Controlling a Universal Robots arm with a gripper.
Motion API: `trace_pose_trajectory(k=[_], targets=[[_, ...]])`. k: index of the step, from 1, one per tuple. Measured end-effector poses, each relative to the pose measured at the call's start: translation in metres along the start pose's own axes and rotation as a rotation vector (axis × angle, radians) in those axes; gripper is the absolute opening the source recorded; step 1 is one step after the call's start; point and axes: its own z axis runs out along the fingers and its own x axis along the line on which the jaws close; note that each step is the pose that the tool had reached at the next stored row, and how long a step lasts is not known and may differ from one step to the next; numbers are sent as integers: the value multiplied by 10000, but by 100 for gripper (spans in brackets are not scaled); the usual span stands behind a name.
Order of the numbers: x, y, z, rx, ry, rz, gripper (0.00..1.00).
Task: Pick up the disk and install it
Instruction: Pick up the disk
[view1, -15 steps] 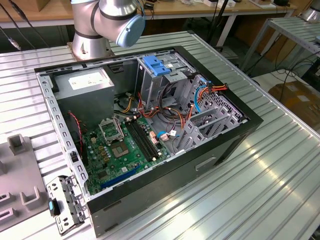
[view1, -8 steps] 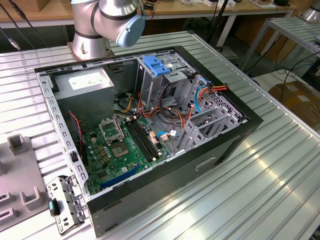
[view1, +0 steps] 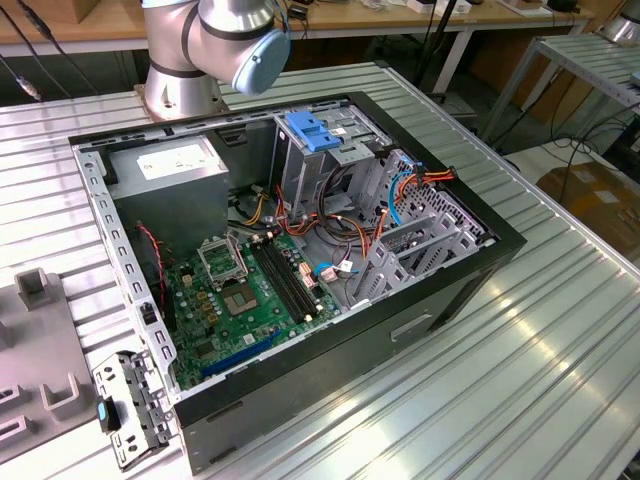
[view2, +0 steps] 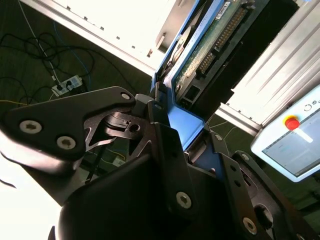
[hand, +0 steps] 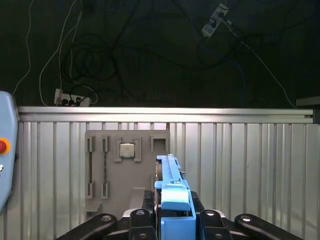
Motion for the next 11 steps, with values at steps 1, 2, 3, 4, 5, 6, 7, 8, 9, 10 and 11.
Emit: trace_pose_trajectory(k=[1,2,3,4,5,6,7,8,9,10,11], targets=[[0,-11,0,1,-1,0,37],[0,-21,0,0,0,0,37],[0,-33,0,1,-1,0,37],[0,-41,1,2,-1,1,37],[0,-54,0,1,-1,0,37],[0,-65,0,1,-1,0,37],[0,-81,0,1,-1,0,37],[0,-109,0,1,-1,0,37],[0,-119,0,1,0,0,37],[0,-129,0,1,-1,0,37],[0,-146,-1,1,0,0,37]])
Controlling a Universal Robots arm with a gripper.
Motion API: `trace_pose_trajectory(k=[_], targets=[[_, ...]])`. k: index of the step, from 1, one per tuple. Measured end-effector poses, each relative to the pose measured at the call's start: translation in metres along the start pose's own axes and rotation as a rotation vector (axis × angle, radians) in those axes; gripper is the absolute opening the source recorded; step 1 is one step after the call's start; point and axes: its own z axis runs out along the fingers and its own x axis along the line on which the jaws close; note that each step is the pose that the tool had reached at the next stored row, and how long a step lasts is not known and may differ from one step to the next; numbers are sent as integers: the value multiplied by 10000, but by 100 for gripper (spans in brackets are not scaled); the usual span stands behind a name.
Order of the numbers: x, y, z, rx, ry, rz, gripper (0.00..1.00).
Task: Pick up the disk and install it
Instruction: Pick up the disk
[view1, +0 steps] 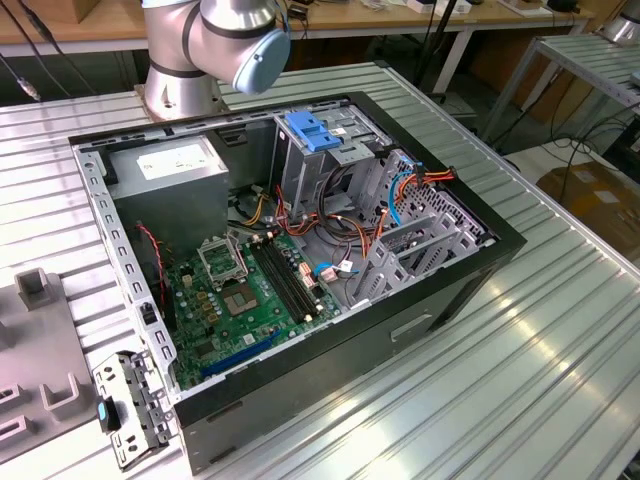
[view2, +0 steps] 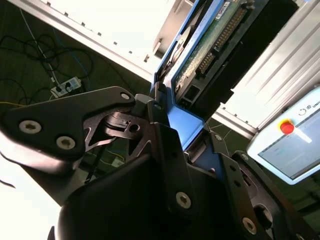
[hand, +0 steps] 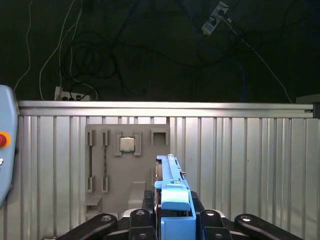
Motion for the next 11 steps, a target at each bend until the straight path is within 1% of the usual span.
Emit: trace_pose_trajectory(k=[10,11], targets=[[0,-125,-1,0,0,0,37],[0,-152,-1,0,0,0,37]])
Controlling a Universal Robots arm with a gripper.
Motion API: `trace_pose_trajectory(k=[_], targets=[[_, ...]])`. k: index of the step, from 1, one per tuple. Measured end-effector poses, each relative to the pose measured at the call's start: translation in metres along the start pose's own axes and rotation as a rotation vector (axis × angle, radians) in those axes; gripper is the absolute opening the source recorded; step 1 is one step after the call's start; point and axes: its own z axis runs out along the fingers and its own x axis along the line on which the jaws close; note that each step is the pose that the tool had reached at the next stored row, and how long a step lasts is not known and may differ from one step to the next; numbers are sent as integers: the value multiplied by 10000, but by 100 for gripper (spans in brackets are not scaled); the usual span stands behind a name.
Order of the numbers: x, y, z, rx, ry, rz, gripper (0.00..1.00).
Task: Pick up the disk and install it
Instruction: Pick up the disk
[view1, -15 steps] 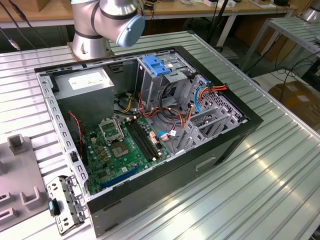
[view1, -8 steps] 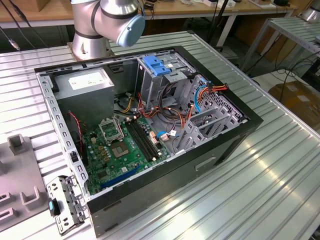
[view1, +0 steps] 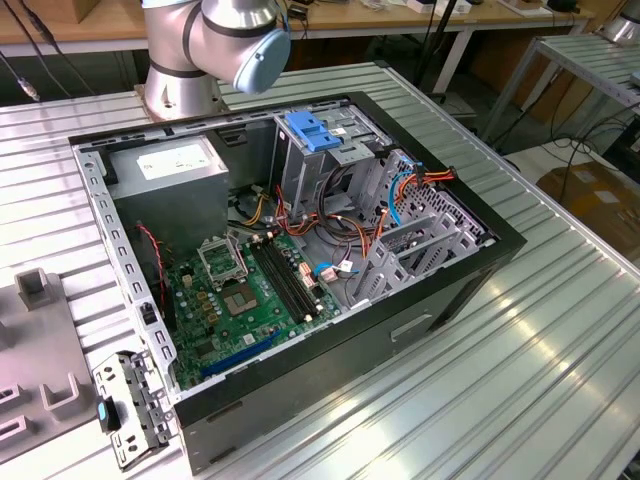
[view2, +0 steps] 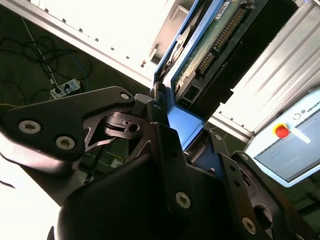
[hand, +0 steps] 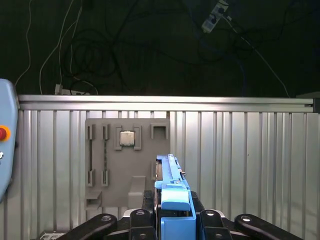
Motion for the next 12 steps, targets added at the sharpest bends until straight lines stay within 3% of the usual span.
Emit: trace_pose_trajectory(k=[6,12], targets=[[1,-167,-1,1,1,0,37],[20,-241,-1,0,1,0,37]])
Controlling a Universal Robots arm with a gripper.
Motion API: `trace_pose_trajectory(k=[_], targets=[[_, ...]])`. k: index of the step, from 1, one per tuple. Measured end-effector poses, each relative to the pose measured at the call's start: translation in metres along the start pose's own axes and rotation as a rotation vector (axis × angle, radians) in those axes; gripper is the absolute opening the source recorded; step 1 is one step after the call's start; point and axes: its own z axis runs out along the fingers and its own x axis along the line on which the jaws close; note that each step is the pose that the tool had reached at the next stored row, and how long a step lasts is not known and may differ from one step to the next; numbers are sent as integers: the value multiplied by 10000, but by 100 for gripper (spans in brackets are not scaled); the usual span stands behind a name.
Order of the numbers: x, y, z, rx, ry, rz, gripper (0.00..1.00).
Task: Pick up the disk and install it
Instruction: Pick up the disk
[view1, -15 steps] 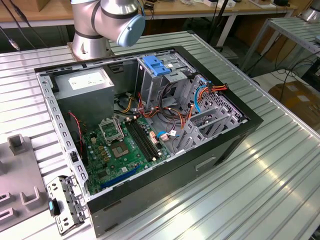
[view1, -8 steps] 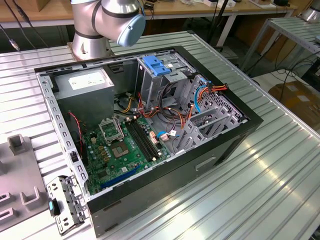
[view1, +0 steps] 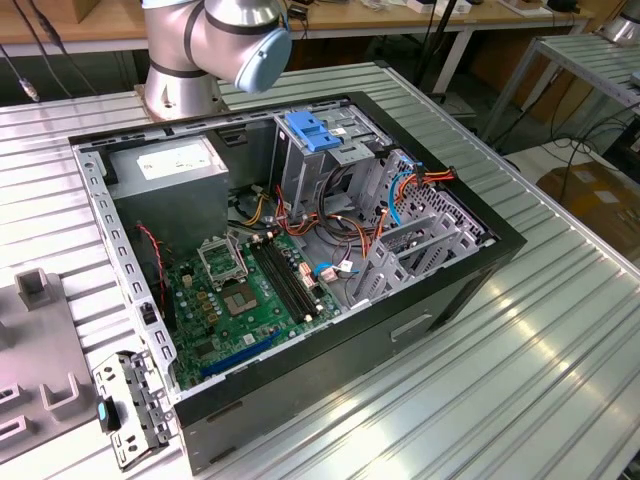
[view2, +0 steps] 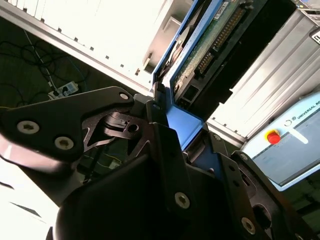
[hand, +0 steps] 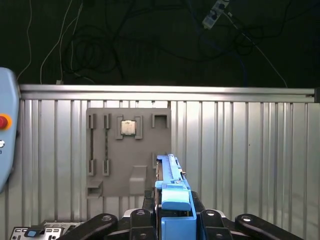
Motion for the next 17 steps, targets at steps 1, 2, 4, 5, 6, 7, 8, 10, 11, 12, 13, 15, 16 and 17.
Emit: trace_pose_trajectory(k=[1,2,4,5,6,7,8,10,11,12,13,15,16,17], targets=[[4,-10,0,0,0,0,37],[10,-25,1,0,-2,0,37],[20,-45,0,-1,-1,0,37],[25,-55,1,0,0,0,37],[33,-70,1,0,-1,0,37],[40,-85,2,0,-1,1,37],[46,-95,1,-1,-1,1,37],[66,-115,3,0,-2,0,37],[73,-127,3,0,-2,0,37],[78,-135,3,-1,-1,0,37],[84,-147,4,0,-1,0,37],[89,-173,4,-1,-1,0,37],[90,-186,5,-1,-1,1,37],[91,-201,5,-1,-1,0,37]])
